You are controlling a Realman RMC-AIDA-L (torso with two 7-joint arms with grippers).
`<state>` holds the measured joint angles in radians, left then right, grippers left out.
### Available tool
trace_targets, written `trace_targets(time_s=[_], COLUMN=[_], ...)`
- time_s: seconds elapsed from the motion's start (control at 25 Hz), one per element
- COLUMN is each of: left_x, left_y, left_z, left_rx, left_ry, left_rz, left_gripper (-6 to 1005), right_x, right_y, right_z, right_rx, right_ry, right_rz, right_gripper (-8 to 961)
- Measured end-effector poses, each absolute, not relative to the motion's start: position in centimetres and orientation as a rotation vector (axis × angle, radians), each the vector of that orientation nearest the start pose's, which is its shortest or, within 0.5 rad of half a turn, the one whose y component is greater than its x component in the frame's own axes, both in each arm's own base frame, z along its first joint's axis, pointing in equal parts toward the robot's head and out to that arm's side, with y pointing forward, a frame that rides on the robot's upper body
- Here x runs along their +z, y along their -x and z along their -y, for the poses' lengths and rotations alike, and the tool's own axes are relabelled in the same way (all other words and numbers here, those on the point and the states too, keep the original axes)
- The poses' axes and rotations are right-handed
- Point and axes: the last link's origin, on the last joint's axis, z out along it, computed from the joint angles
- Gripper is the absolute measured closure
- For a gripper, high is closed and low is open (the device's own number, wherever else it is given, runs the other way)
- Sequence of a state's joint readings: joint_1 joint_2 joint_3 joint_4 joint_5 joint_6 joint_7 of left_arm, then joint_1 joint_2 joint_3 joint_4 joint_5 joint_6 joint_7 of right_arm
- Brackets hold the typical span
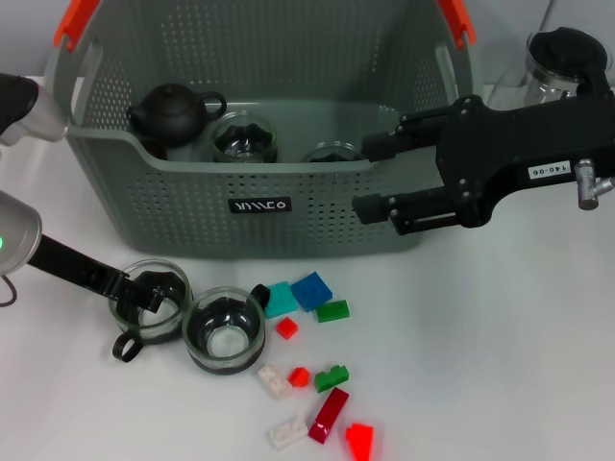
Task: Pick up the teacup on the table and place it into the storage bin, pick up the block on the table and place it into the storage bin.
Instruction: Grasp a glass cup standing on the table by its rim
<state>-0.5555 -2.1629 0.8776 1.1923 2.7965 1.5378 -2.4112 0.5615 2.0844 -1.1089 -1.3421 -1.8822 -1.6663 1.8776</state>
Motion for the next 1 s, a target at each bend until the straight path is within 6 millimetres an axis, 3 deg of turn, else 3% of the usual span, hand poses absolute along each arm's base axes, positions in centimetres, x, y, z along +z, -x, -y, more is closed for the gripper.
trace_targets(time_s=[0.68,1.0], left_x=[2.70,3.08], left_y=[28.08,28.16], left_z=[-34.54,-34.76], left_rx=[0.358,0.347], left_ry=[2.303,2.302], left_rz=[1.372,1.368], left_gripper=[89,244], right_x=[3.68,3.92], right_y=[-11.75,-11.68], right_z=[-33.85,-33.94], right_rx=[0.526,0.538], right_ry=[2.977,2.966], right_rz=[-0.198,-0.201], right_gripper=[237,237])
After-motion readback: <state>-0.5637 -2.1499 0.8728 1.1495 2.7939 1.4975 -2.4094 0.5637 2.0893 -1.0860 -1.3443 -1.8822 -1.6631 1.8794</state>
